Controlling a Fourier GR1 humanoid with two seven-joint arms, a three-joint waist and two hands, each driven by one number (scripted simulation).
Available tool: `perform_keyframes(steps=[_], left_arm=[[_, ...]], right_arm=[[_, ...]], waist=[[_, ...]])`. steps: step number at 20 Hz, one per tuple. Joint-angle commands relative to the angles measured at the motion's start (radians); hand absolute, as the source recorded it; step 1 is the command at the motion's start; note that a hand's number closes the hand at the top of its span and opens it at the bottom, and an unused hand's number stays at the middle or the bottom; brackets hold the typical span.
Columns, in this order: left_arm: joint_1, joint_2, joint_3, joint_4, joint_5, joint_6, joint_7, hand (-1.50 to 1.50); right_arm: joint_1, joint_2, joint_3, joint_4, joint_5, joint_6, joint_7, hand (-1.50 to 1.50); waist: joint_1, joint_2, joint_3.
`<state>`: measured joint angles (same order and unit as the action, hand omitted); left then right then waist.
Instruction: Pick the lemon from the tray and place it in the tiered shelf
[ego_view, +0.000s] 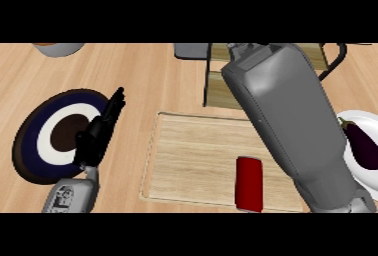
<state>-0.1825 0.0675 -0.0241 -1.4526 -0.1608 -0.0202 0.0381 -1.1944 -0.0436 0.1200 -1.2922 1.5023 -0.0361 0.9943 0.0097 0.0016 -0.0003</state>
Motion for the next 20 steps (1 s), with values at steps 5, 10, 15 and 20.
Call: perform_keyframes(steps=[5, 10, 15, 20], left_arm=[[0.031, -0.008, -0.007, -0.007, 0.005, -0.006, -0.030, 0.00], [0.023, -0.002, 0.003, 0.026, 0.010, -0.017, -0.048, 0.00], [0.032, -0.008, 0.003, 0.003, 0.009, -0.011, -0.029, 0.00], [0.001, 0.012, 0.020, 0.012, 0.007, -0.012, -0.011, 0.00]], right_arm=[[0.034, -0.032, -0.162, 0.025, -0.108, -0.350, -0.077, 1.50], [0.064, -0.013, -0.186, 0.131, -0.152, -0.484, -0.160, 1.50], [0.073, -0.048, -0.215, 0.184, -0.212, -0.520, -0.241, 1.50], [0.108, -0.118, -0.227, 0.214, -0.029, -0.383, -0.055, 1.50]], waist=[[0.011, 0.005, 0.001], [0.004, 0.002, 0.000], [0.001, 0.000, 0.000], [-0.013, -0.005, -0.001]])
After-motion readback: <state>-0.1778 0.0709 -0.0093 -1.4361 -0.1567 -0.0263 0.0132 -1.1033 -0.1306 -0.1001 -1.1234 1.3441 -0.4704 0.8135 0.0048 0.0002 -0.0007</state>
